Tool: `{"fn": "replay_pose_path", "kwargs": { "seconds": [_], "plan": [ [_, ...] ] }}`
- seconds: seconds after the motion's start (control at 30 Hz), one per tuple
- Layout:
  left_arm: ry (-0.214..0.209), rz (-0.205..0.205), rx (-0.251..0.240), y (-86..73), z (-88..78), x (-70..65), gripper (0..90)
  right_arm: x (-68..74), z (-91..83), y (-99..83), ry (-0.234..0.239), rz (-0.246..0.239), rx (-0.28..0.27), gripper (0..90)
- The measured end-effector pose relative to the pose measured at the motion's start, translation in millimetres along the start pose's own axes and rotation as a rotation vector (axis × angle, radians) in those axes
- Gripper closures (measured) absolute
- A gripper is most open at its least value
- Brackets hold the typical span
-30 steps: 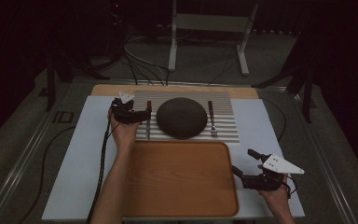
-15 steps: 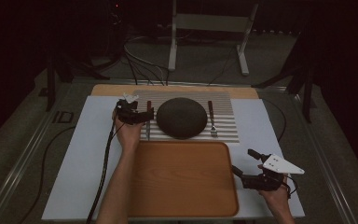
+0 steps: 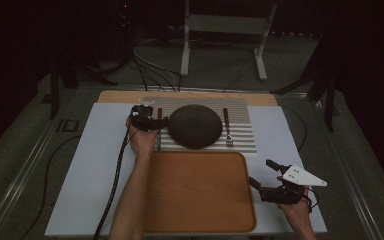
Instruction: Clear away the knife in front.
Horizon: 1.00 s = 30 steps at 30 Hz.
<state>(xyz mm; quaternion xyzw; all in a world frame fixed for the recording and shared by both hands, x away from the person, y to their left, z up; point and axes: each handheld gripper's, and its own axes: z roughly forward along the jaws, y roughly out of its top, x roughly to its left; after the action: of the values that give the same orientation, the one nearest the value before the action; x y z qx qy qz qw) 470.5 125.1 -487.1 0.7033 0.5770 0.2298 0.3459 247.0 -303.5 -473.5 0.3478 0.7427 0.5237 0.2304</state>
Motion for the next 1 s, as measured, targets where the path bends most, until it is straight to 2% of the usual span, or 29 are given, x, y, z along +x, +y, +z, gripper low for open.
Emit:
{"fn": "replay_pose_path", "kwargs": {
  "seconds": [0.1,0.2,0.23,0.33,0.4,0.43,0.53,0.57,0.63,0.73,0.8,0.83,0.9,0.97,1.0],
  "plan": [
    [0.004,-0.008,0.02,0.6,2.4,-0.2,8.0,0.0,-0.1,0.0,0.0,0.001,0.0,11.0],
    [0.011,-0.022,0.063,0.8,6.7,0.2,12.6,-0.2,-0.3,0.0,0.0,0.004,-0.001,11.0],
    [0.011,-0.022,0.063,0.8,6.7,0.2,15.3,-0.2,-0.3,0.0,0.0,0.004,-0.001,11.0],
    [0.034,-0.03,0.094,-0.4,11.0,-1.3,16.9,-0.3,-0.3,0.0,0.0,0.006,-0.001,11.0],
    [0.069,-0.01,0.139,-2.2,15.5,-3.6,29.9,-0.5,-0.4,0.0,0.001,0.007,-0.001,11.0],
    [0.069,-0.01,0.139,-2.2,15.5,-3.6,32.7,-0.5,-0.4,0.0,0.001,0.007,-0.001,11.0],
    [0.06,-0.004,0.162,-3.1,19.5,-4.5,37.9,-0.5,-0.4,0.0,0.001,0.007,-0.001,11.0],
    [0.05,-0.002,0.166,-2.9,20.5,-4.8,44.2,-0.5,-0.5,0.0,0.001,0.007,-0.001,11.0],
    [0.032,0.016,0.176,-1.9,22.7,-6.9,50.6,-0.6,-0.7,0.0,0.0,0.008,-0.001,11.0],
    [0.039,0.046,0.206,-0.9,27.3,-10.8,57.6,-1.3,-1.2,0.0,-0.002,0.008,-0.004,11.0],
    [0.039,0.045,0.21,-0.8,28.5,-11.0,60.1,-1.5,-1.2,-0.1,-0.002,0.01,-0.004,11.0],
    [0.039,0.032,0.217,-1.4,31.4,-10.4,60.1,-1.7,-1.3,-0.1,-0.003,0.011,-0.004,11.0],
    [0.041,0.03,0.232,-2.5,33.9,-9.6,67.2,-2.1,-1.8,-0.1,-0.005,0.012,-0.005,11.0],
    [0.046,0.044,0.234,-3.1,34.5,-9.5,68.9,-2.3,-2.0,-0.1,-0.005,0.013,-0.006,11.0],
    [0.058,0.052,0.245,-2.3,33.7,-8.4,73.8,-2.5,-2.0,-0.2,-0.005,0.014,-0.007,11.0]
  ]
}}
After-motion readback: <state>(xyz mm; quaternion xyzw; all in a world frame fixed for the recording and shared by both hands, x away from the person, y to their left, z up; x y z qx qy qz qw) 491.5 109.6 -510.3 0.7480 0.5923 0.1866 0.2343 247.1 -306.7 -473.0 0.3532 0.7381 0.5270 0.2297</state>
